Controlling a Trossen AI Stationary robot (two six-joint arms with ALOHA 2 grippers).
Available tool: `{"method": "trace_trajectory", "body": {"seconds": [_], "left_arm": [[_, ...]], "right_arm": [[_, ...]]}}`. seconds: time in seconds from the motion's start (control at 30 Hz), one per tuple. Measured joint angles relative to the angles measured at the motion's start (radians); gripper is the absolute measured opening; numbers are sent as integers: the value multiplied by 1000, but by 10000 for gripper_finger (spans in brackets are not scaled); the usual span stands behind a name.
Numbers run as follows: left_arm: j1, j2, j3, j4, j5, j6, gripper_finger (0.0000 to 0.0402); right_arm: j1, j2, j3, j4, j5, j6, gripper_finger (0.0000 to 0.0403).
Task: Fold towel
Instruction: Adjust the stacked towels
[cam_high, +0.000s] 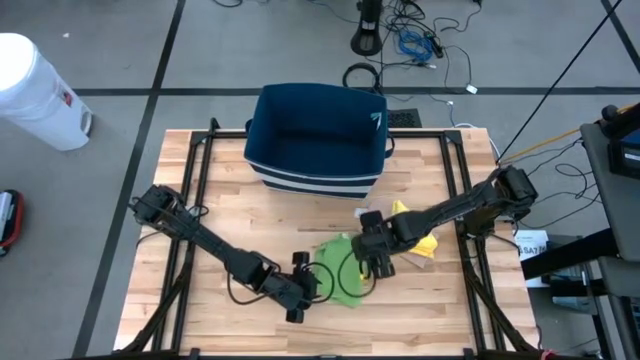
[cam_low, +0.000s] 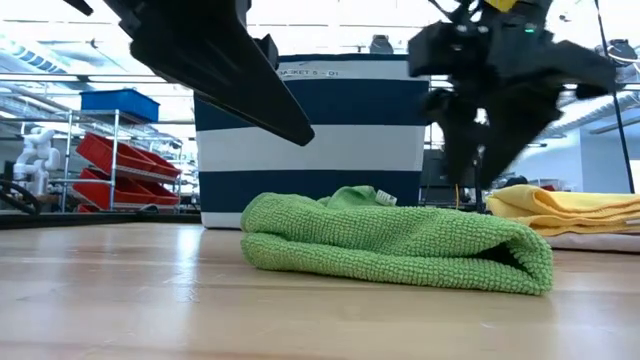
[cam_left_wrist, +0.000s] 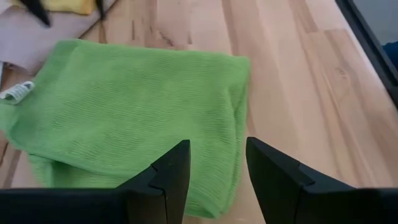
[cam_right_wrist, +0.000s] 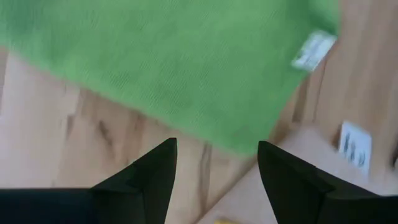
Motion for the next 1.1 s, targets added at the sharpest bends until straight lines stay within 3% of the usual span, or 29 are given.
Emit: {"method": "trace_trajectory", "body": {"seconds": [0.33,0.6,0.83,1.1], "left_arm": [[16,0,0,3,0,3,163],[15,0,0,3,0,15,163],[21,0,0,3,1,32,163],[44,0,0,8,1,47,163]], "right_arm": [[103,11,-40,-118,267,378,210],[158,11,-188,-54,258,561,210],[256,11,-206,-66,303,666,210],[323,11,-206,-247,341,797,210]]}}
